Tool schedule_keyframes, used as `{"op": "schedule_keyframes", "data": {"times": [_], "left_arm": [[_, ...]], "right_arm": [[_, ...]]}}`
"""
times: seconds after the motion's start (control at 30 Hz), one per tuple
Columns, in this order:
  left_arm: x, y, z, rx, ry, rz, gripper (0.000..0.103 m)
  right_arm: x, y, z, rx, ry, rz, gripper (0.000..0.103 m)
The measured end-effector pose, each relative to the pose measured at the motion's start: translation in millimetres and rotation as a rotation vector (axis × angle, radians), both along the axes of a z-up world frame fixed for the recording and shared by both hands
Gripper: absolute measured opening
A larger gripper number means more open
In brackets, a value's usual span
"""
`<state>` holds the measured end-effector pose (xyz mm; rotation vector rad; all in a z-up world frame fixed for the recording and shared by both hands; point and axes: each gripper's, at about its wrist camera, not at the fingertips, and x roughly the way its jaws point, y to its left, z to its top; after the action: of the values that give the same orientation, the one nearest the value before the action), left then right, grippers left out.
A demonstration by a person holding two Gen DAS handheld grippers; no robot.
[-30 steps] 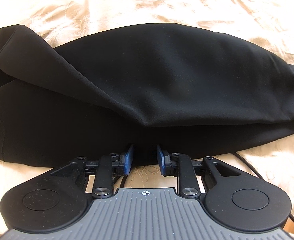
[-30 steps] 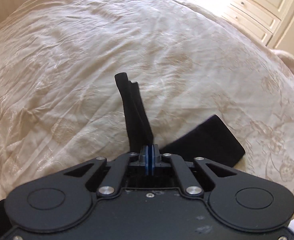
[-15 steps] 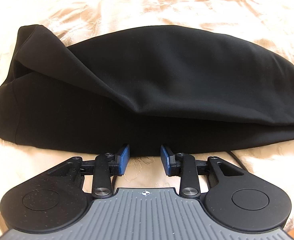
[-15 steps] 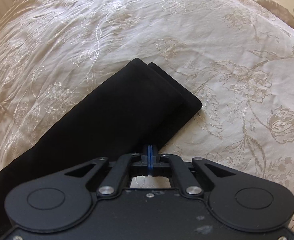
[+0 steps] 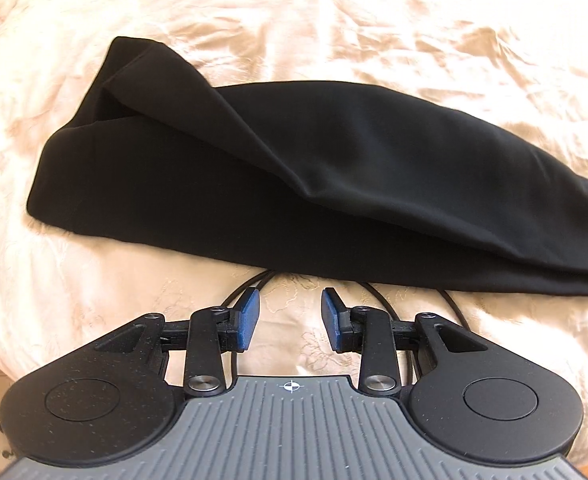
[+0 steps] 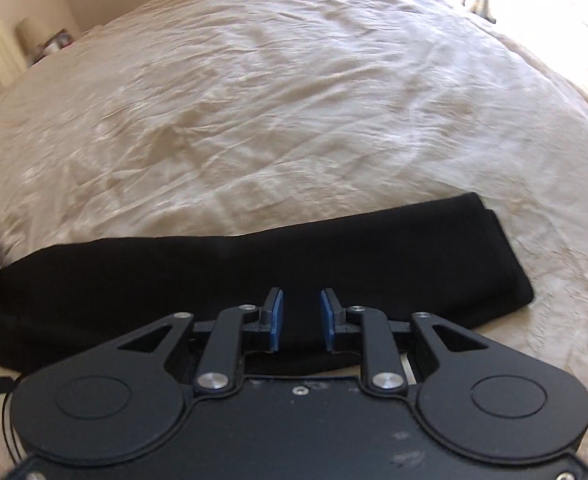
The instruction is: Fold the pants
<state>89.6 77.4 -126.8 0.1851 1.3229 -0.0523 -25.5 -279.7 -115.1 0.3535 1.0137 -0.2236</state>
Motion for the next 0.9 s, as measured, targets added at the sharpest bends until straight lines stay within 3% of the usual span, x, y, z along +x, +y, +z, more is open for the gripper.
{"op": "schedule_keyframes", "data": {"times": [0.23,0.43,0.63,0.9], "left_arm": [[-3.0,21.4,15.2,0.03,-0.051,0.079,0.035],[7.3,52.7,11.2,0.05,-0.067,0.152,0.036],[41.2,105.0,9.8,0.057,-0.062,0.178,0.037],[97.9,162.9,-8.8,0.019,-0.042,0.159,0.037]], "right_arm": [[24.2,88.7,1.4,0.088,-0.02,0.373,0.026],[35.1,144.4,16.7,0.134,-0.051,0.551,0.029],[59.6,182.3,26.1,0.13,-0.051,0.618,0.03],[130.3,245.2,27.8,0.19,-0.027,0.569,0.032]]}}
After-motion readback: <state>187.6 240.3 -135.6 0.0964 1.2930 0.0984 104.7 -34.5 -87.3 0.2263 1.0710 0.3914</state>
